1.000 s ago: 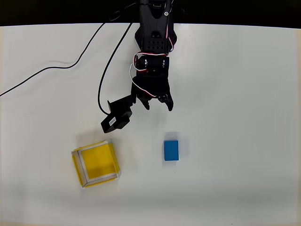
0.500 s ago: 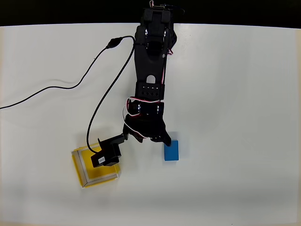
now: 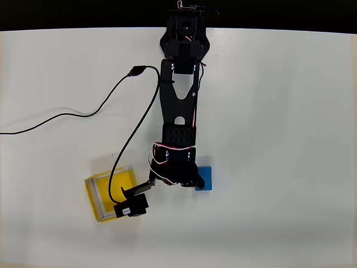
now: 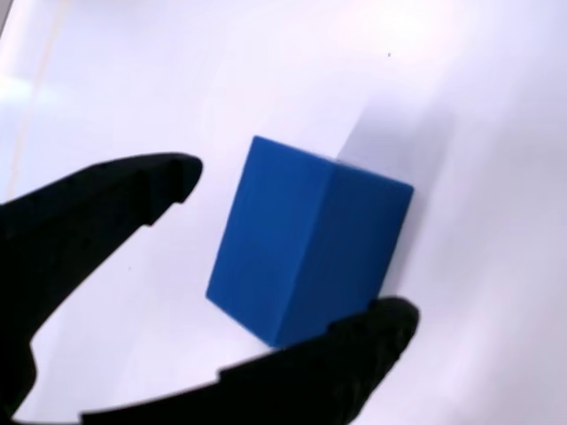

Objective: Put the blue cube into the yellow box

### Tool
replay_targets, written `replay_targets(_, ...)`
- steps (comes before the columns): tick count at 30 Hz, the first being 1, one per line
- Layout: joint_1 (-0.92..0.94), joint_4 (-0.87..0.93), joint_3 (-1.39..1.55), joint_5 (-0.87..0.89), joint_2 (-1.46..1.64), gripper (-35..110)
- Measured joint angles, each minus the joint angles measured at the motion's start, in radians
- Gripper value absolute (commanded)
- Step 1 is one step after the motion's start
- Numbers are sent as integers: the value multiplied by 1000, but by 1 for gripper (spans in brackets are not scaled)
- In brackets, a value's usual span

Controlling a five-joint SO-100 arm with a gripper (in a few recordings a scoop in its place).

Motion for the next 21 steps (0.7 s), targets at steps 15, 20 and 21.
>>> replay_targets(15, -101, -18, -11, 80, -103, 39)
replay_targets(20, -121, -29, -11, 95, -123, 37)
replay_targets(21, -123, -32, -11, 95, -126, 36)
